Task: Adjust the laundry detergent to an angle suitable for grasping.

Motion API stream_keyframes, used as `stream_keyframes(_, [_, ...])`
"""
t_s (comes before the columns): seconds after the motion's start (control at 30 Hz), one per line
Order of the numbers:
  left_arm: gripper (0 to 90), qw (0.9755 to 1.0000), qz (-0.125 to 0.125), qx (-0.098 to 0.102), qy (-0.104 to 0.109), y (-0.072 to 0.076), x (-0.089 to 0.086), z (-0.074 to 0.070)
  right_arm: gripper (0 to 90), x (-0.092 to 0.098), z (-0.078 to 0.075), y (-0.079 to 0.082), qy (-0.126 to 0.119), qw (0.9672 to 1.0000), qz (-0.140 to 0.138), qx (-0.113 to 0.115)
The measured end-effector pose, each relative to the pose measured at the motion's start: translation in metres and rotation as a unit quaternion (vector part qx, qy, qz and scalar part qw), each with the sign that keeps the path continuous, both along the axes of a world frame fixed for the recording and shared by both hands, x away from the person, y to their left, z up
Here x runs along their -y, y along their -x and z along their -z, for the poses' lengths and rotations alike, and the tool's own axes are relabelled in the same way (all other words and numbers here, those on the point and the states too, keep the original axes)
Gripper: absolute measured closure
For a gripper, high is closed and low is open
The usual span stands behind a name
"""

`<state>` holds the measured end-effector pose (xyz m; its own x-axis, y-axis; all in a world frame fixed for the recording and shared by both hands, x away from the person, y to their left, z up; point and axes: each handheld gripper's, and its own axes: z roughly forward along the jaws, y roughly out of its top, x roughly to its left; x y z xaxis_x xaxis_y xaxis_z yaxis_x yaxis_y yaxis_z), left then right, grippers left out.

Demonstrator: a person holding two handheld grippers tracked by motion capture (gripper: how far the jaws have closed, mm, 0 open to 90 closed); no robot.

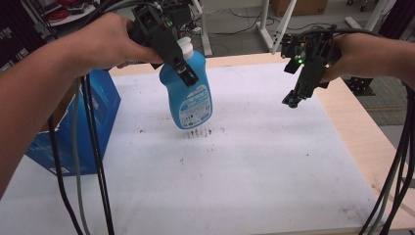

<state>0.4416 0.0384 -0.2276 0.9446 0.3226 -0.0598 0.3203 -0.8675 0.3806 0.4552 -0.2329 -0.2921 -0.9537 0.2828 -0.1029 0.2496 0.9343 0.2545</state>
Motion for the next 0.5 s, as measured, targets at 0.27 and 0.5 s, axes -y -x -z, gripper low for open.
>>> stream_keyframes(0.27, [38.2,0.9941,0.104,0.007,-0.031,0.01,0.015,0.01,3.0,-0.002,-0.002,0.004,0.004,1.0,0.002,0.003])
stream_keyframes(0.5, [38.2,0.9786,0.194,0.058,-0.034,0.018,0.022,0.016,3.0,-0.003,-0.001,0.005,0.009,0.9999,0.0,0.005])
